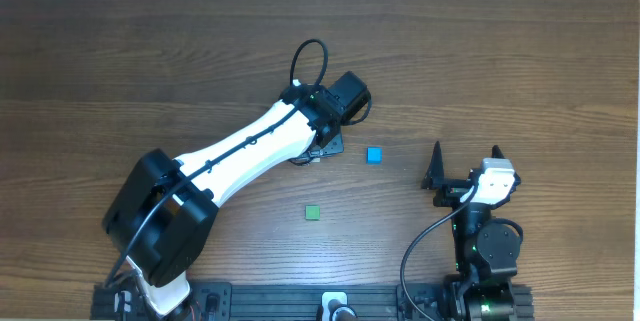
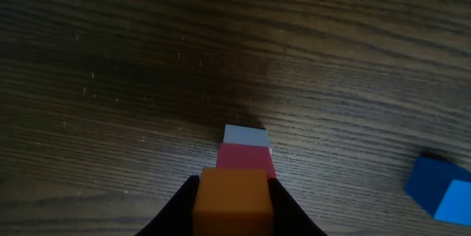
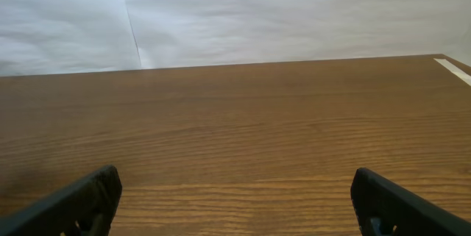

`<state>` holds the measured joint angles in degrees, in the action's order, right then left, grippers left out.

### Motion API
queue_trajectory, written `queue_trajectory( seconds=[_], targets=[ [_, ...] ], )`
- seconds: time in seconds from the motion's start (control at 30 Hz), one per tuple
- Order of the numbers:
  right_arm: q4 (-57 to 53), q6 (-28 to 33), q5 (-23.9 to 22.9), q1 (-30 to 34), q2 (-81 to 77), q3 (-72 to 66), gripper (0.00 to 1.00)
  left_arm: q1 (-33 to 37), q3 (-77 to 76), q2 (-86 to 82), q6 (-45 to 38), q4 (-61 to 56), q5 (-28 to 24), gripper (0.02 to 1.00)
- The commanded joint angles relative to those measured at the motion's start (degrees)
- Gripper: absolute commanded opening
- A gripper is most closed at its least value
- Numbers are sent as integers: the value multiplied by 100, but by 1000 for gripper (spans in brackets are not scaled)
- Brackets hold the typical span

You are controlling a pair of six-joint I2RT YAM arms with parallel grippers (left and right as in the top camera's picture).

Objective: Stack Cubes

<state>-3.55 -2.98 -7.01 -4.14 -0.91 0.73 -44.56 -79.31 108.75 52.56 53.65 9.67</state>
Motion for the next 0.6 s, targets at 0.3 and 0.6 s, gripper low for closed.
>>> queue_trajectory(
  seconds=[0.3, 0.6],
  targets=[
    [-2, 9, 28, 37, 42, -44, 991, 39, 72, -260, 63, -11, 9, 132],
    [0, 9, 26, 37, 42, -44, 993, -4, 72, -291, 66, -13, 4, 128]
  ],
)
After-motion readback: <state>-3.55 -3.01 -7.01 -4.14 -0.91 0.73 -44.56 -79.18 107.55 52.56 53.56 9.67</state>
